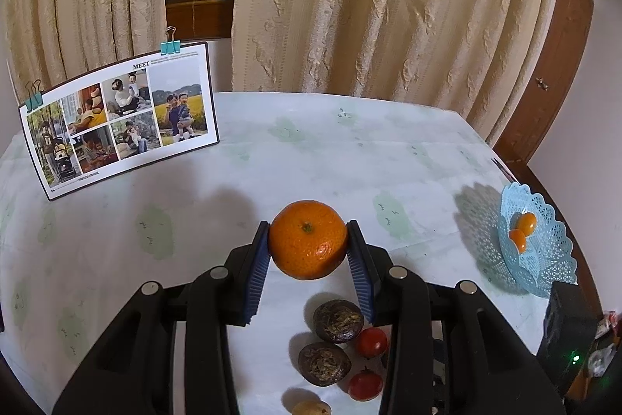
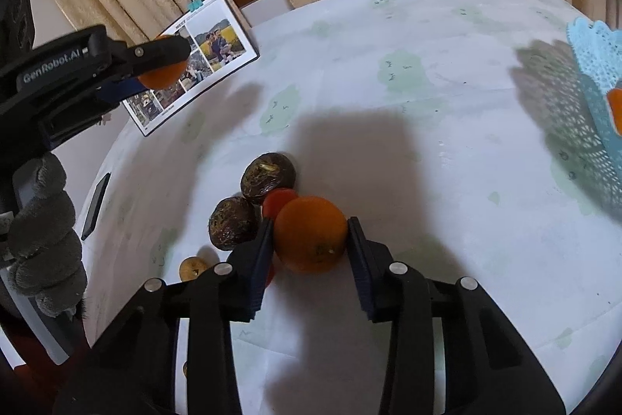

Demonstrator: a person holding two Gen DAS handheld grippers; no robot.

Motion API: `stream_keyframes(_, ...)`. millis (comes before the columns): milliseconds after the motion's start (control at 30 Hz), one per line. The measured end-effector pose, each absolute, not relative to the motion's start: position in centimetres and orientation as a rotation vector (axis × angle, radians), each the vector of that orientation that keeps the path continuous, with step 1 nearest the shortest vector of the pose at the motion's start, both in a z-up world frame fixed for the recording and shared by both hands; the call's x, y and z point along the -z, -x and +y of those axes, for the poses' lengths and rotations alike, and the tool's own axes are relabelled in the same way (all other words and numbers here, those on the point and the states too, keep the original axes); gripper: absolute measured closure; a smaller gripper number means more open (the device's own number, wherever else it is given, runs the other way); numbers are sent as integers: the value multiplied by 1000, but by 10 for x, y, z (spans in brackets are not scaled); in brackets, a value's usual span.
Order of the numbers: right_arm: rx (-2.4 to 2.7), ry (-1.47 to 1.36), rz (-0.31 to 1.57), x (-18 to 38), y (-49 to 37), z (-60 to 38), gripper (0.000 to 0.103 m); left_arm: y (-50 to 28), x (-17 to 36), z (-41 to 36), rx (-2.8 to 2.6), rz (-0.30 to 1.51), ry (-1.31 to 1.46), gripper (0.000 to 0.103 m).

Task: Organize fruits
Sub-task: 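Drop another small orange into the basket with the right tool while the left tool holds the tangerine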

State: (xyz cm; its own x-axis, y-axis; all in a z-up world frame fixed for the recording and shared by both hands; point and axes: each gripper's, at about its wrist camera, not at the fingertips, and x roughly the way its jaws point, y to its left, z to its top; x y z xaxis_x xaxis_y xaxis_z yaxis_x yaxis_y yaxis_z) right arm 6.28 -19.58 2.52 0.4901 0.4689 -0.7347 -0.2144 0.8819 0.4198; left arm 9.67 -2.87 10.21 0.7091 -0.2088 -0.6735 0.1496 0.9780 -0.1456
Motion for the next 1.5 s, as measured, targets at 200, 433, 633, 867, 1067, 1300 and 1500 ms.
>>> stream_keyframes(200,-385,-293,923,-38,-53,-209,64,-96,-101,-31,202,759,76,64)
stream_keyframes(433,-287,-314,834,-62,-41,-246,64,-92,-101,-37,214,756,65,64)
stream_keyframes(633,-160,-351,748,-83,-32,-294,64,-88,-103,-43,228,751,55,64)
stream_keyframes(867,33,-365,668,-96,-21,-352,64,-82,-104,-52,244,746,38,64)
stream_keyframes(1067,135,-383,655,-90,-16,-384,64,-77,-103,-61,257,745,18,64)
stream_keyframes(1300,200,-391,674,-75,-18,-407,64,-72,-101,-74,270,752,2,64)
stream_keyframes(1500,225,-412,663,-69,-14,-421,61,-69,-101,-91,286,758,-19,64)
